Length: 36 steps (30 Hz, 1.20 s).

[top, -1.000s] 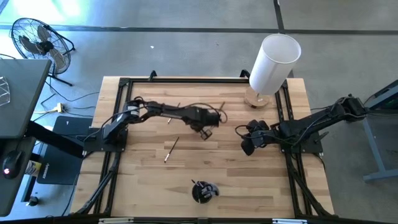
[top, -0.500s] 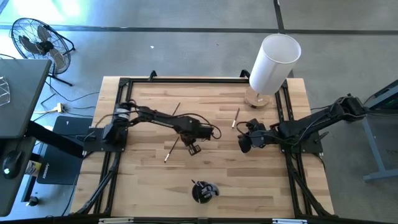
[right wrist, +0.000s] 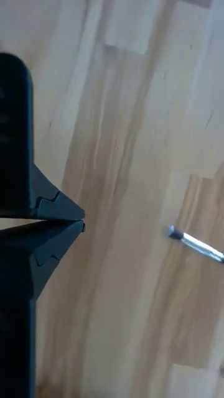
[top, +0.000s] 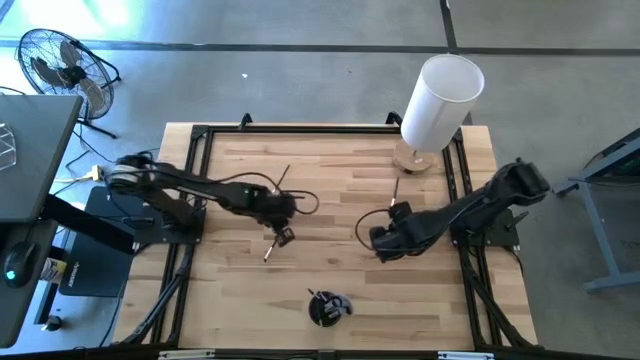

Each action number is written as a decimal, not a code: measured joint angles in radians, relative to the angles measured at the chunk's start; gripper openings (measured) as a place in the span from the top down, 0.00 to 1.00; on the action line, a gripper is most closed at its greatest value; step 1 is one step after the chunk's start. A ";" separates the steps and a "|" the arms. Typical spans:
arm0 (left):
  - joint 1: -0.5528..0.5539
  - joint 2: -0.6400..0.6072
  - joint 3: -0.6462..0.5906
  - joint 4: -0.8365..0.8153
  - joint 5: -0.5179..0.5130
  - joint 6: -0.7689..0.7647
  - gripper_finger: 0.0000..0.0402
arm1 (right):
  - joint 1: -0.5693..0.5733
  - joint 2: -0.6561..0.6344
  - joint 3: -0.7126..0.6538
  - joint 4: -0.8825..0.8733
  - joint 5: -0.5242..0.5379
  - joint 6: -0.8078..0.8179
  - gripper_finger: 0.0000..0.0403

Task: Put items in baskets/containers
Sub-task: Put the black eyeshadow brush into the black pen holder

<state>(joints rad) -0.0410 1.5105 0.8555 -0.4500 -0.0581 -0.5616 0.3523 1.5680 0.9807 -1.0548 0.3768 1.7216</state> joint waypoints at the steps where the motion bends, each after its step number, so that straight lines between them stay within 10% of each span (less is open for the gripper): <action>1: 0.000 -0.029 -0.018 -0.016 0.000 -0.001 1.00 | -0.012 0.017 0.008 0.001 -0.013 0.009 0.98; 17: 0.001 -0.067 -0.031 -0.008 -0.001 0.008 1.00 | -0.207 0.122 -0.053 0.029 -0.028 0.035 0.66; 36: 0.002 -0.067 -0.030 0.062 -0.002 0.007 1.00 | -0.257 0.105 -0.207 0.282 0.042 -0.047 0.81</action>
<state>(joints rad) -0.0395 1.4433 0.8251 -0.3878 -0.0597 -0.5545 0.0949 1.6727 0.7741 -0.7728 0.4183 1.6749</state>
